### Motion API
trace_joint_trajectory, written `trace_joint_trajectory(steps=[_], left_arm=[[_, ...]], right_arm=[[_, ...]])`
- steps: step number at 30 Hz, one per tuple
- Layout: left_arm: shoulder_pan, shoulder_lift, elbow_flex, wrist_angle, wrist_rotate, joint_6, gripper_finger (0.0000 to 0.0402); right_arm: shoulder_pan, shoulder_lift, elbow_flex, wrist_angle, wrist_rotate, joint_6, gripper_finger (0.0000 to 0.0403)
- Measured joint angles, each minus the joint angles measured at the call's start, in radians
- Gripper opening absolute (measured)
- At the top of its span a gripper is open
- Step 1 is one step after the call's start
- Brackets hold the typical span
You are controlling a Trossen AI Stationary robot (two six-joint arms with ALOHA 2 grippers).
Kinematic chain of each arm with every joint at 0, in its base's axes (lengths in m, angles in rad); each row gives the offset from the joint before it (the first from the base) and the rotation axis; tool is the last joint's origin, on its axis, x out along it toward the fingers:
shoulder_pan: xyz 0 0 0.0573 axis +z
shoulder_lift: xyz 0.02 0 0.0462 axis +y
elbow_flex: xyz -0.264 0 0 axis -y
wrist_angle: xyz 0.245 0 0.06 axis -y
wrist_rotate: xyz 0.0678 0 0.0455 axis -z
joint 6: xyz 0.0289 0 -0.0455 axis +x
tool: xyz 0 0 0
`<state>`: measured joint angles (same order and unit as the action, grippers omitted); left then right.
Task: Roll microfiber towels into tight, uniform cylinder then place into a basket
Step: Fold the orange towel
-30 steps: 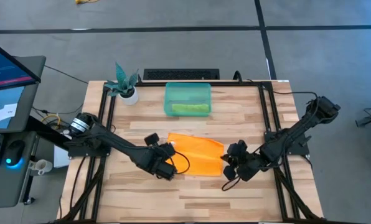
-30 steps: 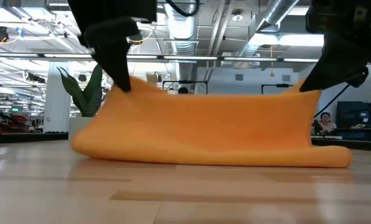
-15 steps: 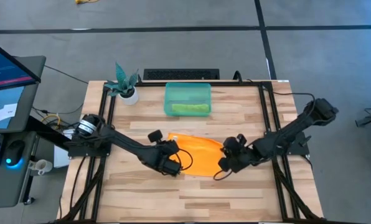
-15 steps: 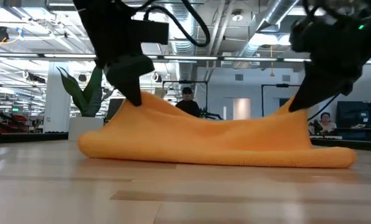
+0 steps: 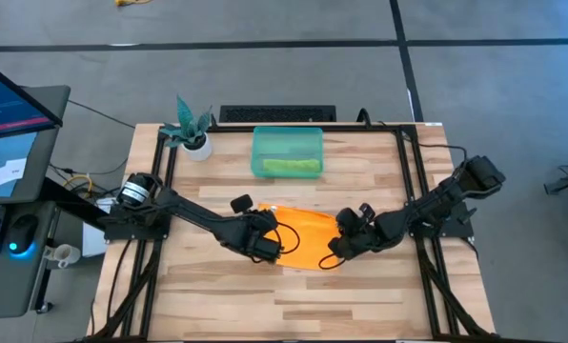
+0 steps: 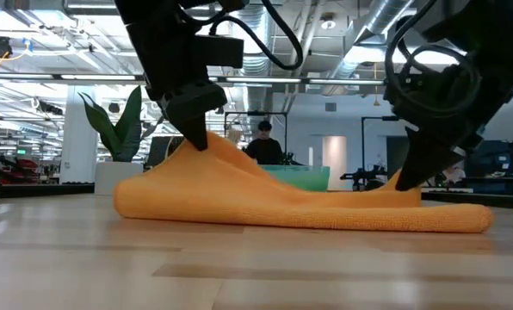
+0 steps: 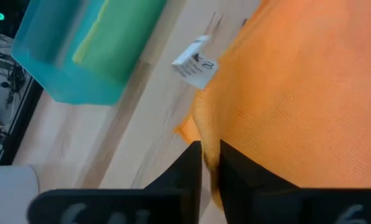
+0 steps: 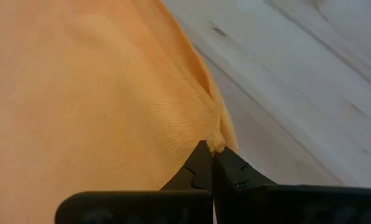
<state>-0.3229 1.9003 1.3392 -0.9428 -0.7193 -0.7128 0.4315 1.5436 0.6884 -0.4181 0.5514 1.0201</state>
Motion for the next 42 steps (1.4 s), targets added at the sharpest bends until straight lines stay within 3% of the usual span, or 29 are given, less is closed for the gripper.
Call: trace_joint_trajectory(steps=[8, 18, 22, 27, 33, 39, 42], left_arm=[[0.028, 0.0, 0.0, -0.008, -0.001, 0.068, 0.0089], [0.028, -0.001, 0.0, -0.026, 0.043, 0.092, 0.0102], [0.018, -0.002, 0.0, -0.043, 0.043, 0.09, 0.0103], [0.005, -0.003, 0.0, -0.047, 0.09, 0.084, 0.0103], [-0.026, -0.003, 0.081, -0.168, 0.067, 0.082, 0.0103], [-0.05, -0.046, 0.216, -0.367, -0.051, 0.061, 0.0103], [-0.05, -0.106, 0.24, -0.383, -0.126, 0.047, 0.0103]], right_arm=[[-0.031, -0.002, 0.0, 0.0, 0.003, -0.001, 0.0024], [-0.049, -0.004, 0.0, -0.007, -0.008, -0.043, 0.011], [-0.07, -0.046, 0.004, -0.073, -0.065, -0.038, 0.014], [-0.083, -0.155, 0.016, -0.178, -0.049, -0.029, 0.0157], [-0.09, -0.326, 0.016, -0.221, -0.045, -0.102, 0.0162], [-0.104, -0.532, 0.016, -0.199, 0.03, -0.203, 0.0157], [-0.107, -0.628, 0.016, -0.162, 0.064, -0.269, 0.0158]])
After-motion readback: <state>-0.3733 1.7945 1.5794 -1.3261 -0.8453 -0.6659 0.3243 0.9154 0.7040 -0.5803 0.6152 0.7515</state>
